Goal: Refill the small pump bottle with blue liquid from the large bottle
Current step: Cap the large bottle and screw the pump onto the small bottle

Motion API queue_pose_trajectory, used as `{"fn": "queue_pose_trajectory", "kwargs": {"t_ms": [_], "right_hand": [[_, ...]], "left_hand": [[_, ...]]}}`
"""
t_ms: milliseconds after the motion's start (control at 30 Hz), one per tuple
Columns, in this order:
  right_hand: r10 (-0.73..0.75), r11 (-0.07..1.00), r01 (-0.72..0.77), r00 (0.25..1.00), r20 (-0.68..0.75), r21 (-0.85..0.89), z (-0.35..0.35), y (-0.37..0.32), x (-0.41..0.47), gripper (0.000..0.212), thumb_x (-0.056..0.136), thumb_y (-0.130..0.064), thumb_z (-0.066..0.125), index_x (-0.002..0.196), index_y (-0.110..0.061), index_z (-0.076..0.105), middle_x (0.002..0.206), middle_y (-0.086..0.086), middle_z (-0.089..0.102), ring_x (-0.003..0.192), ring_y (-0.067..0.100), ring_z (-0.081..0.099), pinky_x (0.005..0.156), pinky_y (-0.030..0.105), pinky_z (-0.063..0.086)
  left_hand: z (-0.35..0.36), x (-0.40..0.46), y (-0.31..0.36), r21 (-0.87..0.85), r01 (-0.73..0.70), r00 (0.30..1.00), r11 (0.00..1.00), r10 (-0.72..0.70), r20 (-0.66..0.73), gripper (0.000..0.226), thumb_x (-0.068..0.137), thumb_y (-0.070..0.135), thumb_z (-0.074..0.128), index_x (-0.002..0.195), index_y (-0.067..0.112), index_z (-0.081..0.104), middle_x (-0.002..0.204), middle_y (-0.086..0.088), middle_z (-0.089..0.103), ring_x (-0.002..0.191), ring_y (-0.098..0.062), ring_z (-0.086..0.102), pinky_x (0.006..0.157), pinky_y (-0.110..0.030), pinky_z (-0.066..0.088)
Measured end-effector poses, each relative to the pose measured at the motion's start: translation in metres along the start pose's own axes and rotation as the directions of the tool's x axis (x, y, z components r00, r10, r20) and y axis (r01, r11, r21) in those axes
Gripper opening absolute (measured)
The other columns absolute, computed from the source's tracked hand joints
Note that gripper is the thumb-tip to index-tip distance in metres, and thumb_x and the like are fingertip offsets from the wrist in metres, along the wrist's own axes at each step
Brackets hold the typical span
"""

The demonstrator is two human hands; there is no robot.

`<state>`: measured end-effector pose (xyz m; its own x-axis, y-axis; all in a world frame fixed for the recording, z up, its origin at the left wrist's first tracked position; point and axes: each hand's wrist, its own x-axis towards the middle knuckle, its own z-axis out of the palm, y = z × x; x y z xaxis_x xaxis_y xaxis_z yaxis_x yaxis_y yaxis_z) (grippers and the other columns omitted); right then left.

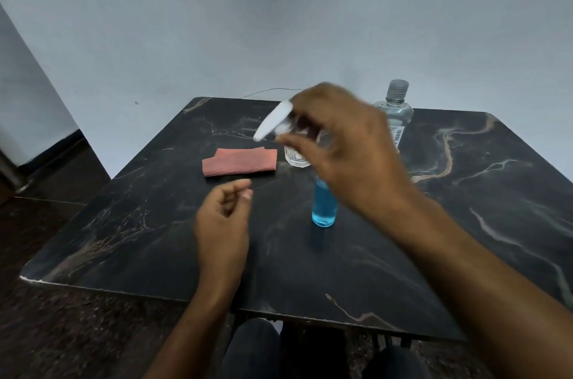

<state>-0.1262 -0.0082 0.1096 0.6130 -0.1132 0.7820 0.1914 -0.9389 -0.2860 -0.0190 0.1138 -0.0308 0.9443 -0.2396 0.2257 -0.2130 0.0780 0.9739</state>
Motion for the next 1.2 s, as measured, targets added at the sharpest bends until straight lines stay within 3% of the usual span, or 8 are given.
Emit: {"fn": "queue_pose_trajectory", "kwargs": {"t_ms": [100, 167, 267, 433, 600, 900, 1067, 1200], "right_hand": [[0.302, 0.941, -0.286, 0.951, -0.070, 0.180, -0.027, 0.012, 0.012, 0.022, 0.079, -0.017, 0.082, 0.099, -0.012, 0.075, 0.088, -0.001, 0.074, 0.078, 0.013, 0.072, 0.075, 0.032, 0.060], [0.376, 0.915, -0.352, 0.921, -0.100, 0.199, -0.042, 0.024, 0.016, 0.019, 0.079, -0.022, 0.083, 0.094, -0.016, 0.074, 0.082, -0.007, 0.073, 0.074, 0.010, 0.072, 0.071, 0.027, 0.060], [0.414, 0.895, -0.376, 0.901, -0.132, 0.240, -0.056, 0.037, 0.018, 0.017, 0.079, -0.022, 0.082, 0.089, -0.014, 0.072, 0.078, -0.001, 0.072, 0.067, 0.016, 0.071, 0.061, 0.021, 0.054], [0.433, 0.884, -0.389, 0.891, -0.139, 0.258, -0.065, 0.045, 0.016, 0.019, 0.080, -0.021, 0.083, 0.091, -0.009, 0.074, 0.076, 0.001, 0.071, 0.061, 0.008, 0.066, 0.058, 0.013, 0.049], [0.416, 0.907, -0.401, 0.901, -0.123, 0.130, -0.063, 0.046, 0.012, 0.016, 0.080, -0.028, 0.081, 0.090, -0.019, 0.072, 0.074, -0.011, 0.067, 0.066, 0.010, 0.068, 0.060, 0.011, 0.046], [0.452, 0.887, -0.437, 0.887, -0.089, 0.152, -0.055, 0.053, 0.007, 0.020, 0.078, -0.028, 0.083, 0.094, -0.019, 0.074, 0.078, -0.008, 0.071, 0.069, 0.011, 0.069, 0.065, 0.016, 0.051], [0.503, 0.851, -0.501, 0.864, 0.033, 0.154, -0.035, 0.058, -0.005, 0.013, 0.077, -0.026, 0.083, 0.085, -0.021, 0.074, 0.073, -0.004, 0.072, 0.065, 0.011, 0.069, 0.061, 0.021, 0.057], [0.524, 0.824, -0.549, 0.833, 0.177, 0.140, -0.019, 0.066, -0.022, 0.016, 0.077, -0.024, 0.083, 0.089, -0.017, 0.075, 0.081, -0.001, 0.074, 0.077, 0.013, 0.070, 0.066, 0.020, 0.057]], "left_hand": [[0.024, -0.013, 0.003, 0.061, 0.002, 0.966, 0.998, -0.018, 0.257, 0.037, 0.090, 0.010, 0.076, 0.122, 0.026, 0.069, 0.111, 0.006, 0.075, 0.101, -0.007, 0.071, 0.090, -0.023, 0.056], [0.038, -0.018, 0.004, 0.123, -0.019, 0.939, 0.992, -0.025, 0.342, 0.055, 0.084, 0.020, 0.084, 0.134, 0.028, 0.064, 0.120, 0.012, 0.072, 0.109, -0.003, 0.068, 0.094, -0.021, 0.054], [0.053, -0.021, 0.007, 0.147, -0.042, 0.916, 0.988, -0.021, 0.401, 0.074, 0.073, 0.034, 0.091, 0.140, 0.030, 0.060, 0.126, 0.016, 0.070, 0.111, 0.005, 0.065, 0.096, -0.017, 0.052], [0.071, -0.019, 0.009, 0.112, -0.058, 0.933, 0.992, 0.014, 0.360, 0.071, 0.070, 0.026, 0.094, 0.135, 0.022, 0.066, 0.126, 0.009, 0.073, 0.112, -0.004, 0.070, 0.101, -0.029, 0.056], [0.073, -0.016, 0.004, 0.127, -0.073, 0.938, 0.989, 0.025, 0.347, 0.069, 0.070, 0.024, 0.094, 0.134, 0.024, 0.067, 0.122, 0.013, 0.074, 0.109, 0.003, 0.070, 0.096, -0.020, 0.057], [0.075, -0.013, -0.004, 0.130, -0.085, 0.937, 0.988, 0.035, 0.349, 0.062, 0.070, 0.028, 0.093, 0.127, 0.028, 0.070, 0.112, 0.019, 0.076, 0.100, 0.008, 0.071, 0.085, -0.012, 0.057], [0.076, -0.013, -0.007, 0.094, -0.049, 0.933, 0.994, 0.012, 0.361, 0.056, 0.071, 0.024, 0.093, 0.123, 0.028, 0.071, 0.100, 0.024, 0.075, 0.096, 0.008, 0.073, 0.081, -0.013, 0.058], [0.075, -0.013, -0.011, 0.063, -0.043, 0.934, 0.997, 0.018, 0.358, 0.053, 0.072, 0.025, 0.092, 0.121, 0.030, 0.072, 0.106, 0.020, 0.077, 0.097, 0.006, 0.073, 0.082, -0.013, 0.057]]}}
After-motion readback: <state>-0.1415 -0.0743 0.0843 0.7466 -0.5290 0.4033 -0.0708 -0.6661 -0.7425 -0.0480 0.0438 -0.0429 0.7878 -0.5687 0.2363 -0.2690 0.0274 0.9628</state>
